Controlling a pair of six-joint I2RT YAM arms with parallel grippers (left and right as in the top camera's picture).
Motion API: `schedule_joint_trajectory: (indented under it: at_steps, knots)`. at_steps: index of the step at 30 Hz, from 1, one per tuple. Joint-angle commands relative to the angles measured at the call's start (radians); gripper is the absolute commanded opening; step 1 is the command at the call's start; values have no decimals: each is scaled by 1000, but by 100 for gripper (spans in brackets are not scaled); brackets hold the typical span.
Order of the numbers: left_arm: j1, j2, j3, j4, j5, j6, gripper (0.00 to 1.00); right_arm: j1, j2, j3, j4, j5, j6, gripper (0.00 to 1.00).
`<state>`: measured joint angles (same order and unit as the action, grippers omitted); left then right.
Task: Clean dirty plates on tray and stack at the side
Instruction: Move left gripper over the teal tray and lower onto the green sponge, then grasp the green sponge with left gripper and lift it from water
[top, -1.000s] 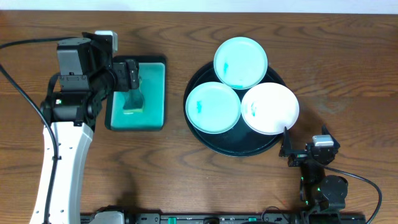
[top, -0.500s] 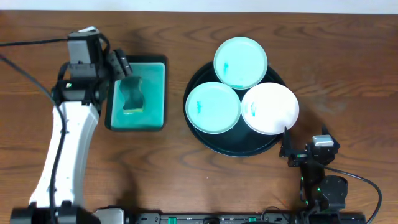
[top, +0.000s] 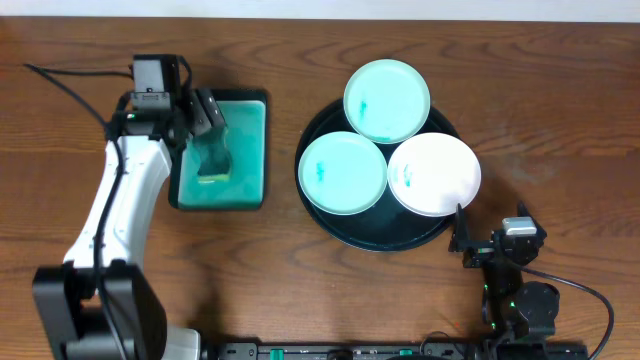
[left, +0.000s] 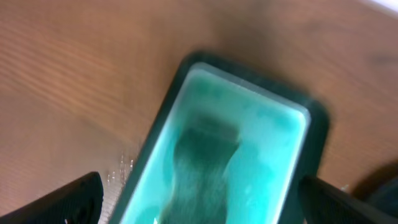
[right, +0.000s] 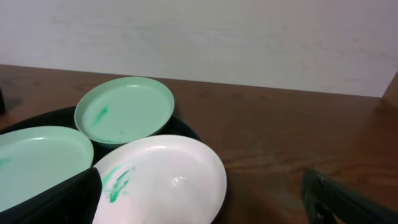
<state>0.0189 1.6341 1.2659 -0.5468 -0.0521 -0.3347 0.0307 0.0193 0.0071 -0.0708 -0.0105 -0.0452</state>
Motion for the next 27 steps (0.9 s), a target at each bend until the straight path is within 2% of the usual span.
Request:
schedule_joint_trajectory:
  at_steps: [1,6,11,16,23,27]
  knots:
    - [2,71,10,-57,-2,-94,99,16,-1,-2,-4,2,-12,99]
    - [2,142,10,-97,81,-89,91,16,-1,-2,-4,2,-12,99]
    - [2,204,10,-89,84,-87,90,16,-1,-2,-4,2,-12,99]
    - [1,254,10,-46,143,-10,88,16,-1,-2,-4,2,-12,99]
    - [2,314,10,13,145,72,84,16,-1,-2,-4,2,-12,99]
    - [2,330,10,51,110,80,84,16,-1,-2,-4,2,-12,99]
